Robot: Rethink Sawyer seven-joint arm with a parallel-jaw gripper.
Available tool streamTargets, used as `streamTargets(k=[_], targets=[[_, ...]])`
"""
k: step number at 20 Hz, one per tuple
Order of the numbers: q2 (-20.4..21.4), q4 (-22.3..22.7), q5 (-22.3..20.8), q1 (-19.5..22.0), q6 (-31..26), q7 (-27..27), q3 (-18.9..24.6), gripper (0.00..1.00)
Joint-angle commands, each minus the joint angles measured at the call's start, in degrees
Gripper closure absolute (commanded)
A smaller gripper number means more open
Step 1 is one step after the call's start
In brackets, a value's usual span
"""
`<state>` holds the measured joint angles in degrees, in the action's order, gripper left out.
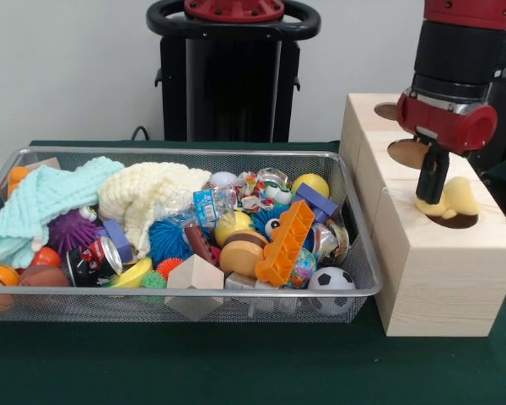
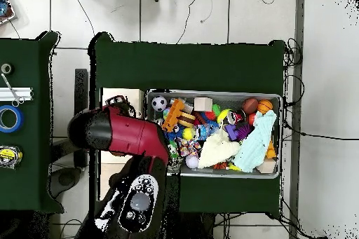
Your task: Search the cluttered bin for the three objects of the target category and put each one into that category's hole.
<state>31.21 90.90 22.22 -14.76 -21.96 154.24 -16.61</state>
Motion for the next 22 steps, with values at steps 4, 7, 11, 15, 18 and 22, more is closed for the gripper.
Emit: streamTargets(k=[4, 7, 11, 15, 18, 22], targets=[[-6.33, 5.17, 0.02, 2.41, 5.02, 5.63, 8.02, 1.0], [-8.01, 5.4, 0.04, 3.19, 7.63, 5.58, 9.99, 1.0], [-9.23, 4.47, 1.81, 2.07, 6.34, 7.45, 10.52, 1.0], [-8.31, 4.48, 3.09, 0.78, 1.39, 8.38, 10.36, 1.0], [-8.46, 4.79, 4.41, -0.36, 0.89, 10.11, 10.33, 1.0], [-8.21, 3.61, 4.16, -2.78, -2.58, 10.51, 7.0, 1.0]])
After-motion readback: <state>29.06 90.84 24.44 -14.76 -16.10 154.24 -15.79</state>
